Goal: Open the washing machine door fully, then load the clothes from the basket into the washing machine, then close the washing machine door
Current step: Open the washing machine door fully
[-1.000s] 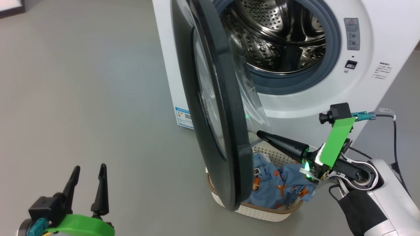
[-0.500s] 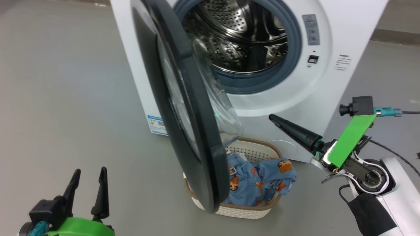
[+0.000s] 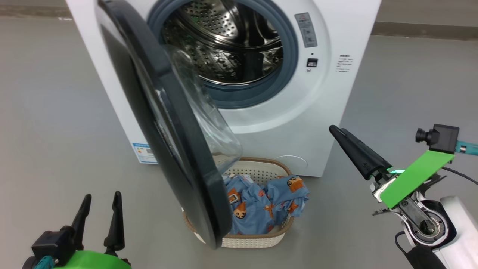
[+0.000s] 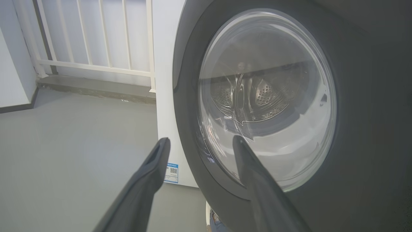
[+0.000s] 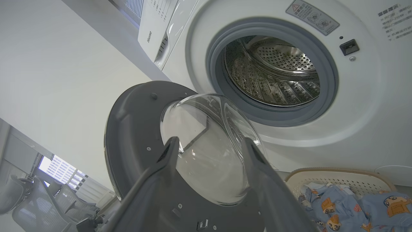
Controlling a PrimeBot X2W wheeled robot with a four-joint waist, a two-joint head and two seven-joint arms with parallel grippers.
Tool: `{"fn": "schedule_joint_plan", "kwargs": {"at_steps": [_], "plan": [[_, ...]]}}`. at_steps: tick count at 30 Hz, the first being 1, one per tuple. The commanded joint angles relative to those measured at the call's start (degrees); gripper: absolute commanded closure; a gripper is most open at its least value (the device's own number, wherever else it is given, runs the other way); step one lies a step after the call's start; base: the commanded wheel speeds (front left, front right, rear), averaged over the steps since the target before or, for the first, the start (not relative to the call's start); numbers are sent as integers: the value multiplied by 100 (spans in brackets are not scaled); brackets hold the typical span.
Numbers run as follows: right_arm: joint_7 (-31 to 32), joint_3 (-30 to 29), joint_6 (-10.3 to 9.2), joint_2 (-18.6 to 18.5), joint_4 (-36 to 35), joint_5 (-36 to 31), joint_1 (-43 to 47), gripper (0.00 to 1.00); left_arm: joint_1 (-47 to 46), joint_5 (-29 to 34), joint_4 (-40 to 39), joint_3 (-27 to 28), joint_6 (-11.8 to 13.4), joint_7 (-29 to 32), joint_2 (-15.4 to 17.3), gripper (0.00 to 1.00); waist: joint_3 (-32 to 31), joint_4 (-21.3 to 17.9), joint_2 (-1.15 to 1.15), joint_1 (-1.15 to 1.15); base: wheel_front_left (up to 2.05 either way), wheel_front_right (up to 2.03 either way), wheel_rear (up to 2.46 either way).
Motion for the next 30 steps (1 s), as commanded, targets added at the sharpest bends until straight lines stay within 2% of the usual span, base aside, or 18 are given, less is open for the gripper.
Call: {"fn": "schedule_joint_plan", "kwargs": {"at_steps": [1, 6, 14, 20, 24, 30], "plan": [[-235, 120, 9, -108, -232, -205, 35, 0, -105, 65, -185, 235, -14, -37, 90, 0, 15, -180, 0, 0, 0, 0, 0], [-695, 186, 9, -264, -275, -564, 224, 0, -92, 72, -210, 242, -14, -37, 61, 0, 23, -281, 0, 0, 0, 0, 0], [-1822, 304, 9, -621, -138, -1714, 563, 0, -30, 89, -251, 294, -14, -37, 15, 0, 15, -429, 0, 0, 0, 0, 0], [-2631, 286, 9, -698, 159, -2220, 828, 0, 8, 74, -245, 316, -14, -37, -26, 0, -36, -502, 0, 0, 0, 0, 0], [-2925, 102, 9, -692, 366, -2640, 988, 0, 27, 68, -255, 383, -14, -37, -41, 0, -60, -540, 0, 0, 0, 0, 0], [-3039, -103, 9, -579, 655, -3471, 1119, 0, 102, 107, -305, 436, -14, -37, -90, 0, -72, -586, 0, 0, 0, 0, 0]]}}
